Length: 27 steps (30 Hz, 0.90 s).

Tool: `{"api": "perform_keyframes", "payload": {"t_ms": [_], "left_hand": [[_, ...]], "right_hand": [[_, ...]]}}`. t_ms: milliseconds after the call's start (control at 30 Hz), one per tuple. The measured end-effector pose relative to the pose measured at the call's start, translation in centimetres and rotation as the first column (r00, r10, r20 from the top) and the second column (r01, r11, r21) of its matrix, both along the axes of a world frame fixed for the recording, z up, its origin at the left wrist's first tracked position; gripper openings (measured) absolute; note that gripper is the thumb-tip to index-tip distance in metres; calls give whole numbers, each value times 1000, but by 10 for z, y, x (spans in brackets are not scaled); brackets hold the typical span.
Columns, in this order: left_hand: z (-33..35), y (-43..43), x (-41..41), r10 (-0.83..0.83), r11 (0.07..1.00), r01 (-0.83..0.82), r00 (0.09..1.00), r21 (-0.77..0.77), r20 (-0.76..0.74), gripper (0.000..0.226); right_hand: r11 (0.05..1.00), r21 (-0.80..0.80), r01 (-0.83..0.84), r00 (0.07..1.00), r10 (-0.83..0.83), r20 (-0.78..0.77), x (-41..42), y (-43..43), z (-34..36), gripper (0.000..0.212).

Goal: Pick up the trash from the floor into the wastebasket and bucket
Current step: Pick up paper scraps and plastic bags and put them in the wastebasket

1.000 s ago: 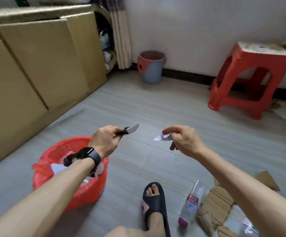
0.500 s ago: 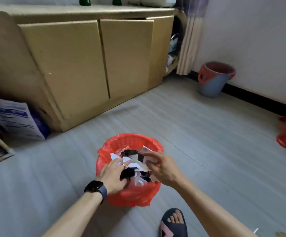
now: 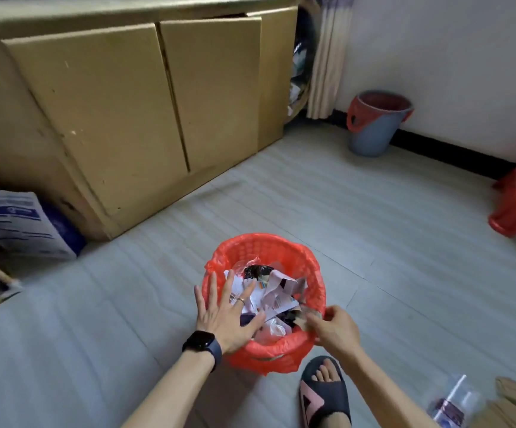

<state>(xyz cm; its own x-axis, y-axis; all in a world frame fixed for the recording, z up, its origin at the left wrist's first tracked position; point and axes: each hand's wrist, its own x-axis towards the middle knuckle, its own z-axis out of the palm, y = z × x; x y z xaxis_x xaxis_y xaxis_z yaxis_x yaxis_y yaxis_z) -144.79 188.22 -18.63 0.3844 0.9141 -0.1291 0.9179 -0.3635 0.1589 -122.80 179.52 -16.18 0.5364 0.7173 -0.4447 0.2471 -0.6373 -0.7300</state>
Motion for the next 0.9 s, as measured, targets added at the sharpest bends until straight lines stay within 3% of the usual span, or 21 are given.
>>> {"api": "perform_keyframes", "payload": {"t_ms": [167, 300, 433, 600, 667, 800, 900], "left_hand": [[16, -3, 81, -252, 966, 247, 966, 81, 61, 79], [21, -18, 164, -524, 850, 519, 850, -95, -47, 86], [-10, -34, 227, -573, 780, 506, 815, -368, -93, 95], [-42, -43, 262, -598, 767, 513, 790, -385, -140, 102], [-38, -41, 266, -605, 759, 505, 780, -410, -160, 99], [-5, -42, 278, -533, 782, 406, 829, -473, -170, 92], [33, -50, 289, -492, 796, 385, 861, -467, -128, 86]], "right_hand": [[985, -5, 175, 984, -175, -14, 48, -48, -2, 25], [962, -31, 271, 962, -272, -13, 95, -89, -4, 22], [922, -49, 384, 923, -384, 21, 131, -128, -15, 40], [894, -9, 448, 893, -448, 36, 143, -147, -22, 44], [907, -21, 421, 907, -420, 32, 144, -147, -19, 41], [973, -142, 180, 983, -182, 2, 158, -150, -3, 36], [971, -240, -22, 998, 34, 46, 173, -163, 24, 57]]}}
